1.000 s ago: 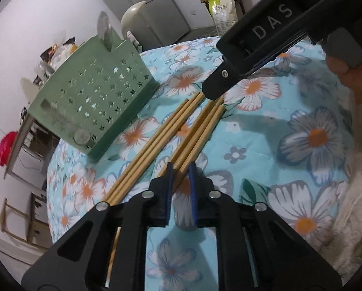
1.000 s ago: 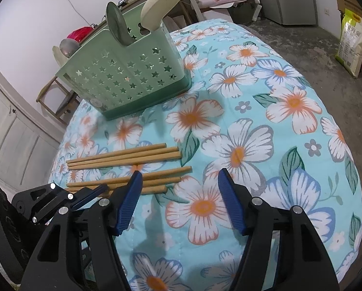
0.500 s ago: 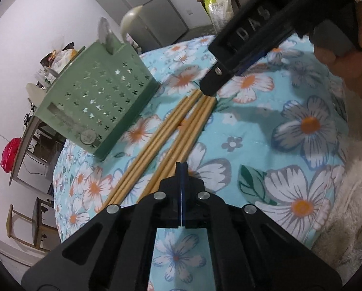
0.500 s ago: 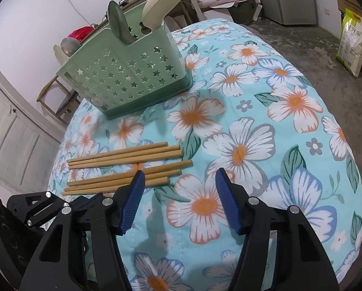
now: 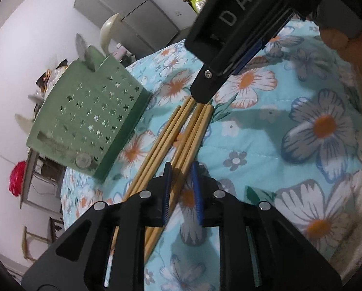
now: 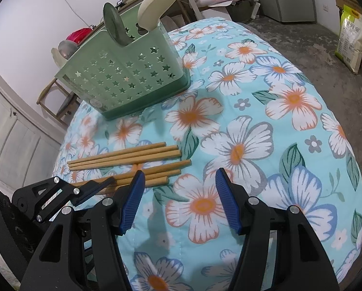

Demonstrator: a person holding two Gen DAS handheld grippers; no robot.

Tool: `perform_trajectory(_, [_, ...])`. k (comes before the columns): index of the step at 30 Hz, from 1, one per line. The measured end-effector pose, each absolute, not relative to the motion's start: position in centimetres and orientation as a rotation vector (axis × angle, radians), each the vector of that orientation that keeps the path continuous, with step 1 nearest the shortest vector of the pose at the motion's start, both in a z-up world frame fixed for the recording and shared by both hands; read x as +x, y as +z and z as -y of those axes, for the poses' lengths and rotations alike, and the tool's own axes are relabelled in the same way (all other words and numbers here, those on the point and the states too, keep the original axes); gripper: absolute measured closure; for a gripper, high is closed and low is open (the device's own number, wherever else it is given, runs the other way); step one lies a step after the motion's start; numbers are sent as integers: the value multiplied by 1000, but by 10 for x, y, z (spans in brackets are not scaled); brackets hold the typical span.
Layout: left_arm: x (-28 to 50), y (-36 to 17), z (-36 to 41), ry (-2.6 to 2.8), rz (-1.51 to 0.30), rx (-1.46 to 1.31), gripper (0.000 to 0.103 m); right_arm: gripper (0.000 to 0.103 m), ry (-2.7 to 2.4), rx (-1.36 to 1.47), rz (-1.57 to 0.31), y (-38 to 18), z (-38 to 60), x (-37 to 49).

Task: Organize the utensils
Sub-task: 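Close the left tool on one wooden chopstick and lift it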

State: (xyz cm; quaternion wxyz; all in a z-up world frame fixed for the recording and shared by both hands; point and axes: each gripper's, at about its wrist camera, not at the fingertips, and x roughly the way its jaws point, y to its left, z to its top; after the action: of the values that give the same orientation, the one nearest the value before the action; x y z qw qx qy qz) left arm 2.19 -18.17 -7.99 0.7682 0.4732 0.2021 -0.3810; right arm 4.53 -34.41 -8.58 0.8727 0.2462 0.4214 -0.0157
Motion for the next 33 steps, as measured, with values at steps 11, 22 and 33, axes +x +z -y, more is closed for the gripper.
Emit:
perform_trajectory(11, [6, -78, 186, -830, -349, 1114, 95, 44, -37, 516, -875, -85, 347, 45])
perform_trajectory(22, [32, -51, 148, -911, -762, 781, 93, 44, -22, 532, -869, -83, 348, 44])
perform_trajectory(33, [45, -46, 161, -963, -830, 627, 93, 61, 64, 692, -927, -87, 349, 51])
